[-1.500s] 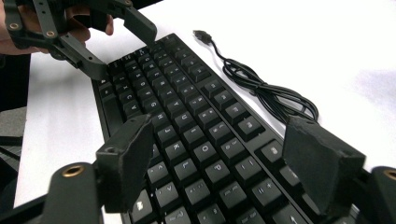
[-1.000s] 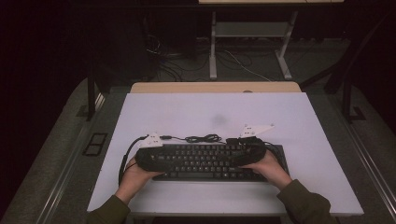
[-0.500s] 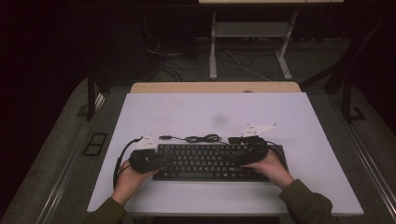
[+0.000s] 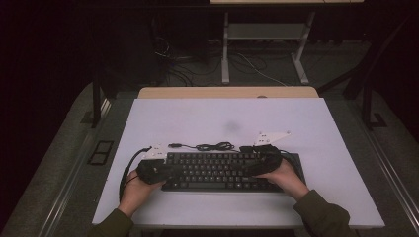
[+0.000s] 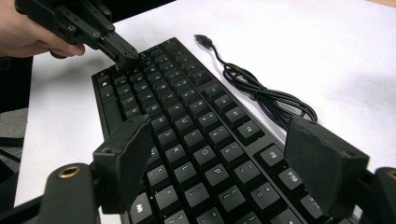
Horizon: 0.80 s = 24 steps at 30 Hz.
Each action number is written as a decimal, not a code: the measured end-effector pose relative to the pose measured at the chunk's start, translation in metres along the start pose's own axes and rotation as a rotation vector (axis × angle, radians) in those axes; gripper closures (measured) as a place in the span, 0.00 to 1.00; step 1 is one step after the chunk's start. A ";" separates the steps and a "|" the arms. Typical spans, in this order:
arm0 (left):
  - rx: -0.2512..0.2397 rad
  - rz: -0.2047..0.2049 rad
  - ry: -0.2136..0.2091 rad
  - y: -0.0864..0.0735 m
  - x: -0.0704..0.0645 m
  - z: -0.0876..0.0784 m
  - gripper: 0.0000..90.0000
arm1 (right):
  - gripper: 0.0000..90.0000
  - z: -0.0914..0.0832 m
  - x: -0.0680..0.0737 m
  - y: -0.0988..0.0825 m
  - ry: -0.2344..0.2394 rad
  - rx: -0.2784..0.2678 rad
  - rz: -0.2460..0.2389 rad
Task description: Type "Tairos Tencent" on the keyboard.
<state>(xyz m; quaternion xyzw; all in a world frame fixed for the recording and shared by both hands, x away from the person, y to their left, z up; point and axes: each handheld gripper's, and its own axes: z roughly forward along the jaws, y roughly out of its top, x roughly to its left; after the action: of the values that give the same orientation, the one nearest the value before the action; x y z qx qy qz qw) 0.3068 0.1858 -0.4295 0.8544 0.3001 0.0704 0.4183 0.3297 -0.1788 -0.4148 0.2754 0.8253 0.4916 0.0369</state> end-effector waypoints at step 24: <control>0.040 -0.002 -0.008 0.000 0.002 0.008 0.99 | 0.25 -0.004 0.000 -0.003 -0.007 0.000 0.003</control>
<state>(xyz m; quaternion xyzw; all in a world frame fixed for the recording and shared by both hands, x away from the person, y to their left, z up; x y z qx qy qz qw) 0.3113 0.1812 -0.4346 0.8625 0.3007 0.0607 0.4025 0.3272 -0.1832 -0.4157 0.2781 0.8248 0.4908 0.0389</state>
